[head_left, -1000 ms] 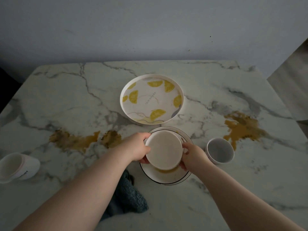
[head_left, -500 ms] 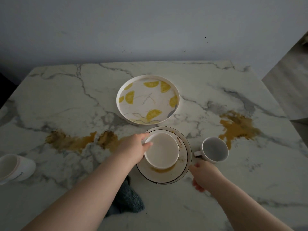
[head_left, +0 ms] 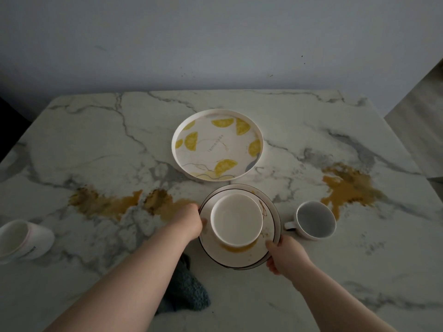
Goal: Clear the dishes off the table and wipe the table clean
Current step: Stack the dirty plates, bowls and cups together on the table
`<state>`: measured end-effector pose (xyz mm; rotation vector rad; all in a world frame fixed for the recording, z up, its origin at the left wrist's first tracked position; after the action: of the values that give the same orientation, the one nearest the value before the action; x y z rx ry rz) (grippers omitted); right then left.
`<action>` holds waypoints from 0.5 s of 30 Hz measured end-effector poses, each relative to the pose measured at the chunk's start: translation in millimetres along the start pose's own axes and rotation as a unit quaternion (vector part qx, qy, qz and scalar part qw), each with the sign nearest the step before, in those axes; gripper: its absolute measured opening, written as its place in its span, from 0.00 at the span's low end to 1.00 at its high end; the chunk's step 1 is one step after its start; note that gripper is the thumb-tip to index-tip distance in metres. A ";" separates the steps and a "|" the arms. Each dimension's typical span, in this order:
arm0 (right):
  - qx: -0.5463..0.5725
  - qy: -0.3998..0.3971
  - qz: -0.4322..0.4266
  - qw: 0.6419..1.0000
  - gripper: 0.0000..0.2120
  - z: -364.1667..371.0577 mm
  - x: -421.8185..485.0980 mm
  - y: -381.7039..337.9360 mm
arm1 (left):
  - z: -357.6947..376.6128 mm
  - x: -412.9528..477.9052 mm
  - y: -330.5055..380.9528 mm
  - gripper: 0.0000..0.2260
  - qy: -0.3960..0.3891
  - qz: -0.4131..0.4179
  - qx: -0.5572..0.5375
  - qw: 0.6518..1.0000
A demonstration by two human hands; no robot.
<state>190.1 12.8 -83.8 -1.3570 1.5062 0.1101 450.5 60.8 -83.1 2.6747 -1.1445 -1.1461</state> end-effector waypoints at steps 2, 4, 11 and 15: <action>-0.026 0.010 -0.014 0.999 0.08 -1.2 -0.6 -1.6 | 0.1 1.9 -1.5 0.16 0.004 0.006 -0.015 1.000; -0.045 0.016 -0.019 0.999 0.07 -0.3 -2.0 -1.6 | 0.1 1.6 -4.0 0.18 0.005 0.011 -0.007 1.000; -0.018 0.038 -0.042 0.998 0.05 -1.6 -14.1 -23.2 | -25.4 -2.7 -12.0 0.12 0.008 0.056 -0.043 0.997; -0.022 0.051 -0.063 0.996 0.05 -15.9 -25.2 -57.4 | -65.3 -11.9 -4.0 0.05 0.027 0.092 -0.060 0.994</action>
<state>219.2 -1.0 -27.7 -1.5081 1.5057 -0.0054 488.8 54.5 -29.0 2.4364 -1.2403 -1.0707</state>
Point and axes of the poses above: each hand's wrist, its own x-axis towards the middle knuckle, its own z-axis out of the palm, y = z × x, the point moved 8 cm from there along x, towards the middle knuckle, and after that the axes turned 3 degrees about -y, right-handed, at the moved point
